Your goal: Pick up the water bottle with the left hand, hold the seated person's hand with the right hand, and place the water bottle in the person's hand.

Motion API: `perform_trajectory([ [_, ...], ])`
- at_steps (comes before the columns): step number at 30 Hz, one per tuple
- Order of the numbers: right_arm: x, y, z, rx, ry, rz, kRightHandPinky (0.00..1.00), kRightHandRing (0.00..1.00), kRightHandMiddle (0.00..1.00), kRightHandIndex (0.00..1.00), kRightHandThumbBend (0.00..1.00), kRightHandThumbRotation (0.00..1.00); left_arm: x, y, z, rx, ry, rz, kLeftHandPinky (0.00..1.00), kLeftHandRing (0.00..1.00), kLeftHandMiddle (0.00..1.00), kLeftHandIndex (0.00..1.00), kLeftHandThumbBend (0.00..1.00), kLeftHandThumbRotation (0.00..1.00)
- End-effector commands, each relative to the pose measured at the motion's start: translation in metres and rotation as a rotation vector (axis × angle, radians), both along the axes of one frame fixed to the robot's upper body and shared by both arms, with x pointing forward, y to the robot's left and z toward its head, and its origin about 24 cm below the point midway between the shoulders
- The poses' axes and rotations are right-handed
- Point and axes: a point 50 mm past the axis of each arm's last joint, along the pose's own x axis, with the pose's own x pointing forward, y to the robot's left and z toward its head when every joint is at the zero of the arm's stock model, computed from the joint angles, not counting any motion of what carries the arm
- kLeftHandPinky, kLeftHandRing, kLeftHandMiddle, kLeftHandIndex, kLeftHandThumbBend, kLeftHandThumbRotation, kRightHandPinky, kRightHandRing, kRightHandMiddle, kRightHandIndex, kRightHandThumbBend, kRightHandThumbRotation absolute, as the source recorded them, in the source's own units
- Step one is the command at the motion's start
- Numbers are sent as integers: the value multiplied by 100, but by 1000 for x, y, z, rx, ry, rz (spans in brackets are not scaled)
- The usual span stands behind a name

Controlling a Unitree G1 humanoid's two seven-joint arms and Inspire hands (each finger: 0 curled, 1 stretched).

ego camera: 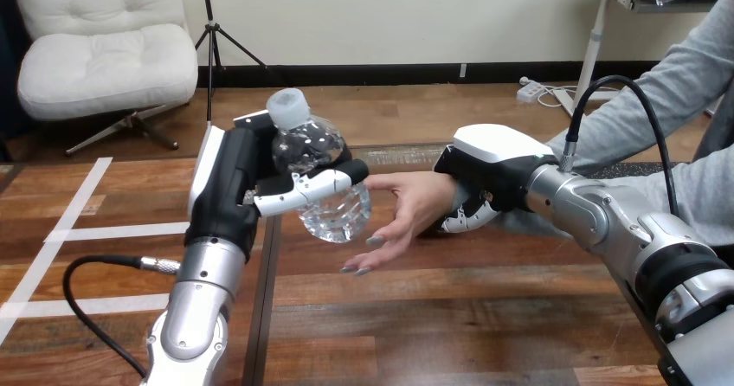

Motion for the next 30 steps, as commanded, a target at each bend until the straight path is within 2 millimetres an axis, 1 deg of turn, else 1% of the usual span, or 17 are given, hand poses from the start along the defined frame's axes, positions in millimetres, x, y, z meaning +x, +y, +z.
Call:
perform_trajectory([
  [1,20,27,56,51,-159,63,29,34,41,42,45,18,15,-14,32,-30,-127,-48,27,33,38,39,71,0],
  [7,21,27,56,50,-159,59,29,34,41,42,46,18,14,-16,32,-24,-125,-51,27,33,38,39,72,0],
  [16,21,28,56,51,-159,53,29,34,40,41,45,22,14,-18,30,-6,-126,-56,27,33,38,39,73,0],
  [30,22,28,58,55,-172,58,28,33,39,40,45,24,14,-21,27,-11,-131,-76,27,33,38,38,72,0],
])
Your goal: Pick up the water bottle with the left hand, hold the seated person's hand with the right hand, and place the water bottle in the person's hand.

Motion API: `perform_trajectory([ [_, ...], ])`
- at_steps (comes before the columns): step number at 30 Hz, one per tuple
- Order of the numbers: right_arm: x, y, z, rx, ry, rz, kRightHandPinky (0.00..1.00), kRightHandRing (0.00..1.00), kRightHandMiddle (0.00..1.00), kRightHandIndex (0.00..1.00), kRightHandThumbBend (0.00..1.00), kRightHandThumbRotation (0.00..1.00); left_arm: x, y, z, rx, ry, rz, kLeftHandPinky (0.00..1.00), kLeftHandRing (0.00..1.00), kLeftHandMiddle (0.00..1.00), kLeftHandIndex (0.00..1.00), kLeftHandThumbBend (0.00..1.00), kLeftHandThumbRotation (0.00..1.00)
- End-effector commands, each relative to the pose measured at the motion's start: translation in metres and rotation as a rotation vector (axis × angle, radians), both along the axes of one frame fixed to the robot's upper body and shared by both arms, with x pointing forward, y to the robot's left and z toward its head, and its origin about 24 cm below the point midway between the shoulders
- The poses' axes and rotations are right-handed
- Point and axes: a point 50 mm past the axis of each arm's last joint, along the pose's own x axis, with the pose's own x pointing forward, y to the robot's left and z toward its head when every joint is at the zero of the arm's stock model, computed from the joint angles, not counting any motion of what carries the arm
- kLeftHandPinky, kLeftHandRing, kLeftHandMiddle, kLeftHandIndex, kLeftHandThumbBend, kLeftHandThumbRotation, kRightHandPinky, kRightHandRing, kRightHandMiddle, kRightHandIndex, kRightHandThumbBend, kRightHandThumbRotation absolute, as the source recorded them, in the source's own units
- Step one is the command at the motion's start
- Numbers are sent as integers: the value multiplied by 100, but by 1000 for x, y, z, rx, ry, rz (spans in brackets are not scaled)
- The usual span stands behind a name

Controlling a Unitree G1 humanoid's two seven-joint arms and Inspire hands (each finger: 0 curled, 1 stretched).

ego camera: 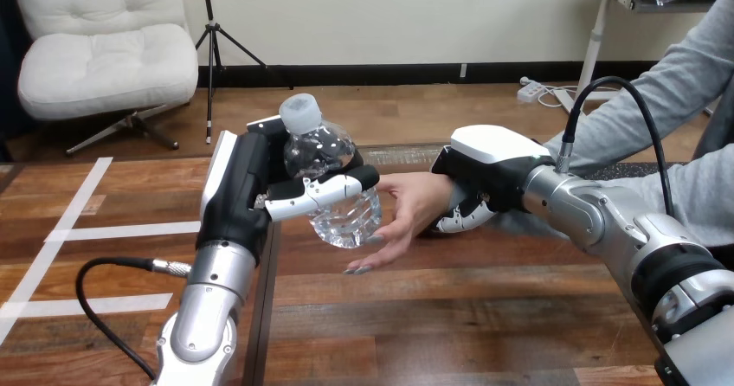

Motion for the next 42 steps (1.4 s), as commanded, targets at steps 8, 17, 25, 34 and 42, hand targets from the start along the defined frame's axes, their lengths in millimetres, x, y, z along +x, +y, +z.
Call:
perform_trajectory([
  [8,22,25,61,57,-184,61,26,30,37,38,45,27,15,-15,30,-24,-122,-51,27,33,37,38,72,0],
  [17,23,26,63,59,-180,59,27,32,38,39,45,29,15,-16,29,-18,-122,-55,27,33,38,38,71,0],
  [25,23,26,65,61,-180,56,28,32,39,39,45,30,16,-17,27,-12,-127,-62,27,33,38,38,71,0],
  [34,24,28,67,57,-183,54,28,33,39,39,45,30,18,-19,24,-6,-137,-72,27,33,38,38,72,0],
  [42,24,28,68,61,-183,57,28,33,39,39,45,30,20,-22,20,2,-144,-69,27,33,37,38,73,0],
])
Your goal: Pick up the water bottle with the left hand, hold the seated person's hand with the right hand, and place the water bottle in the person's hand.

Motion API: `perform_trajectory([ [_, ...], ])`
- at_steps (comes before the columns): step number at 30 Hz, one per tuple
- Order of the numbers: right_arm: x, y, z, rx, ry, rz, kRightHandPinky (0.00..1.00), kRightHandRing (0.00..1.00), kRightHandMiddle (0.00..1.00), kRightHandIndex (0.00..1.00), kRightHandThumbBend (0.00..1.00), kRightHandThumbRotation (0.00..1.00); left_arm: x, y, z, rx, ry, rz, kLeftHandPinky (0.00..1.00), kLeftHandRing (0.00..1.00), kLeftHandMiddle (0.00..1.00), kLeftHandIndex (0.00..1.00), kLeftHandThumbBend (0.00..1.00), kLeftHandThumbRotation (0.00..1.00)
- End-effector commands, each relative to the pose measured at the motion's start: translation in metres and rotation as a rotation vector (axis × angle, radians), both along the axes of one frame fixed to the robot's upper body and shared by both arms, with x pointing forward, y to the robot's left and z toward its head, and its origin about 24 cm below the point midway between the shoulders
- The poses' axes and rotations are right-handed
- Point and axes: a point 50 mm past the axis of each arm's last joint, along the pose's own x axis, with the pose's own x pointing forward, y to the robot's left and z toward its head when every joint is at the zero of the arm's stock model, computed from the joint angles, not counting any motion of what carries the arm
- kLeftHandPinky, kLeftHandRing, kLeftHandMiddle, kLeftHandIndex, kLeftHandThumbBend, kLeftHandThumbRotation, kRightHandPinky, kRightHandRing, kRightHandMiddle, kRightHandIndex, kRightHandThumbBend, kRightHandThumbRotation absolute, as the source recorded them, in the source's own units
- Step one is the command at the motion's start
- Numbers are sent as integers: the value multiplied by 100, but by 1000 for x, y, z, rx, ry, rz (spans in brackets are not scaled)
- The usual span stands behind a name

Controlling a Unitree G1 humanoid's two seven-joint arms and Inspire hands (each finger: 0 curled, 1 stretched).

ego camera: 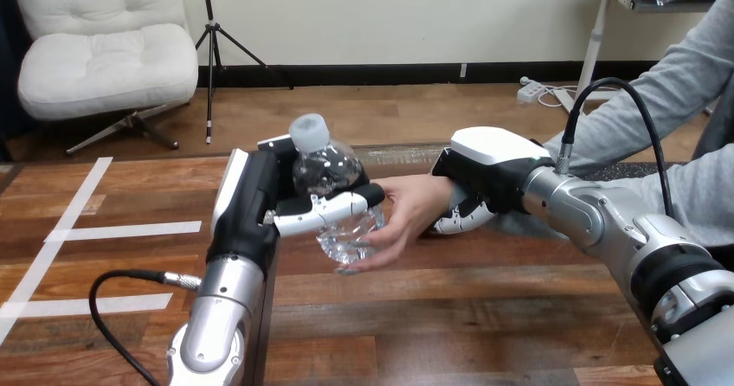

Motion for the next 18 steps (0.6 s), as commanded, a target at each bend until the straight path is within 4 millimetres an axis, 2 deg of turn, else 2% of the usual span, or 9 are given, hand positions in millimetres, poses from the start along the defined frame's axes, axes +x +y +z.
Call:
perform_trajectory([
  [1,25,28,70,65,-192,61,28,33,39,39,45,30,21,-18,39,-4,-186,-50,27,33,37,38,73,0],
  [18,24,28,69,68,-189,63,28,32,39,39,45,31,27,-23,32,-10,-196,-17,28,33,37,38,72,0],
])
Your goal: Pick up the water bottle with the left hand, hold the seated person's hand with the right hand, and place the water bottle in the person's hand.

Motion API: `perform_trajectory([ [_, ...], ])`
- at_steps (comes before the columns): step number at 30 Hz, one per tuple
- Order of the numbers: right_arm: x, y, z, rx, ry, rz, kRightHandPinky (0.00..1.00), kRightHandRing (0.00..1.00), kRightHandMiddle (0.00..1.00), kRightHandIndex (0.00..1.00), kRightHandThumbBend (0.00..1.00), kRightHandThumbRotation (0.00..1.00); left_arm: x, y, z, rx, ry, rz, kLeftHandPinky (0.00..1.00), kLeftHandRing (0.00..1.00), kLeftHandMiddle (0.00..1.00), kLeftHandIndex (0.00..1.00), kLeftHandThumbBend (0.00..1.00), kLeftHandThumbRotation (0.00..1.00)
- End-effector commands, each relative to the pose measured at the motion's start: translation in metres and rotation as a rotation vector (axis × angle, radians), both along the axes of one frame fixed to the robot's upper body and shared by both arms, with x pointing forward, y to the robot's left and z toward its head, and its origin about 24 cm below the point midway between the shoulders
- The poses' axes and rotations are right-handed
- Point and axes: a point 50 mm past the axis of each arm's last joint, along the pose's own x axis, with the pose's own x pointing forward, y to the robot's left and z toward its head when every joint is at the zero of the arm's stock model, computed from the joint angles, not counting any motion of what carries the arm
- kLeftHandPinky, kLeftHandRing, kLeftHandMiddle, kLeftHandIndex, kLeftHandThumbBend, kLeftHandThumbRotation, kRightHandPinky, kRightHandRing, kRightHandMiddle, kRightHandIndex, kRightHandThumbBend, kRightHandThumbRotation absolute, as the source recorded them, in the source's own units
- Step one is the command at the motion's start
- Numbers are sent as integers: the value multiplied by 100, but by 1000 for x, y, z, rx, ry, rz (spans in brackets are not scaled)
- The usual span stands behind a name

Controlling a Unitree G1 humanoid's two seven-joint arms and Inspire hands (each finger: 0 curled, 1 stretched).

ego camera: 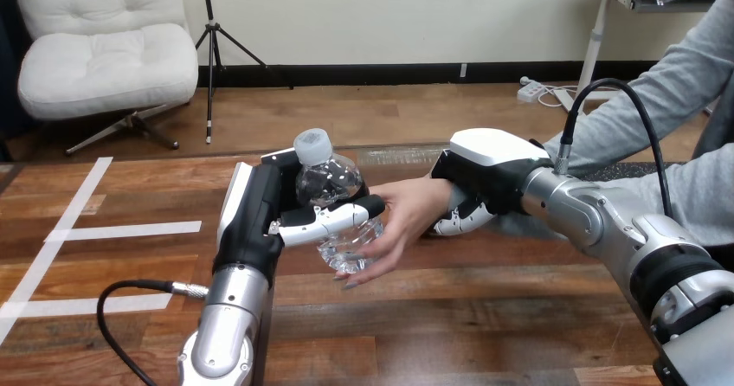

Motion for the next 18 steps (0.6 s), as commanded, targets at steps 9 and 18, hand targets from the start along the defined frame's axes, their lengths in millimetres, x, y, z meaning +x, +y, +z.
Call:
perform_trajectory([
  [9,24,27,69,80,-194,62,28,32,39,39,45,31,30,-22,45,-6,-235,-31,29,33,37,39,72,0],
  [18,23,27,68,81,-201,68,27,32,38,39,45,30,34,-22,44,-6,-252,-18,29,33,38,39,73,0],
])
